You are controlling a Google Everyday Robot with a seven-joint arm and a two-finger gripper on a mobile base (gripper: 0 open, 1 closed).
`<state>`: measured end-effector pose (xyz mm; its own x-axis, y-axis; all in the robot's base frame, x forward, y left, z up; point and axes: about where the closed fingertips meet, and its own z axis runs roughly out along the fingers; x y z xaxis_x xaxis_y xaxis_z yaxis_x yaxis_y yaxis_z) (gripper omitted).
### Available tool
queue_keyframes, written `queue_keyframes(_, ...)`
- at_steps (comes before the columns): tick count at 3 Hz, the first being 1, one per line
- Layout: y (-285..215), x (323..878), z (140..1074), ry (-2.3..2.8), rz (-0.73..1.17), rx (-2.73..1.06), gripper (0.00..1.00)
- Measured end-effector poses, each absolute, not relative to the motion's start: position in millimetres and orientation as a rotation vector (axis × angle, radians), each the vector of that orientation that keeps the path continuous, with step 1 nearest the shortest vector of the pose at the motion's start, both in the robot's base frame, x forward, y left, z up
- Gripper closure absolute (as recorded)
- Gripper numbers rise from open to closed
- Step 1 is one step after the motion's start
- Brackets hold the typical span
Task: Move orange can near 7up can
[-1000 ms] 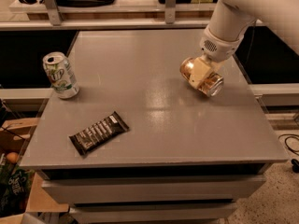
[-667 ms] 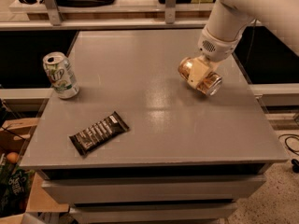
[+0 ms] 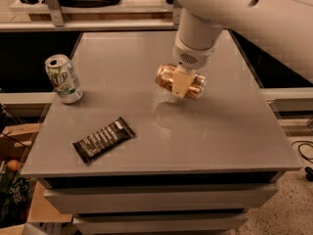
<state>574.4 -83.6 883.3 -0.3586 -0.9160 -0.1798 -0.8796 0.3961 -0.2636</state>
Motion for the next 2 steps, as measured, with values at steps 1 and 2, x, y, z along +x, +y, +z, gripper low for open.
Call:
queue_keyframes(1, -35.9, 559.4, 884.1, 2.171, -0.257, -1.806, 1.0)
queue_keyframes(2, 14.5, 551.7, 878.8, 1.981, -0.325, -2.042, 1.0)
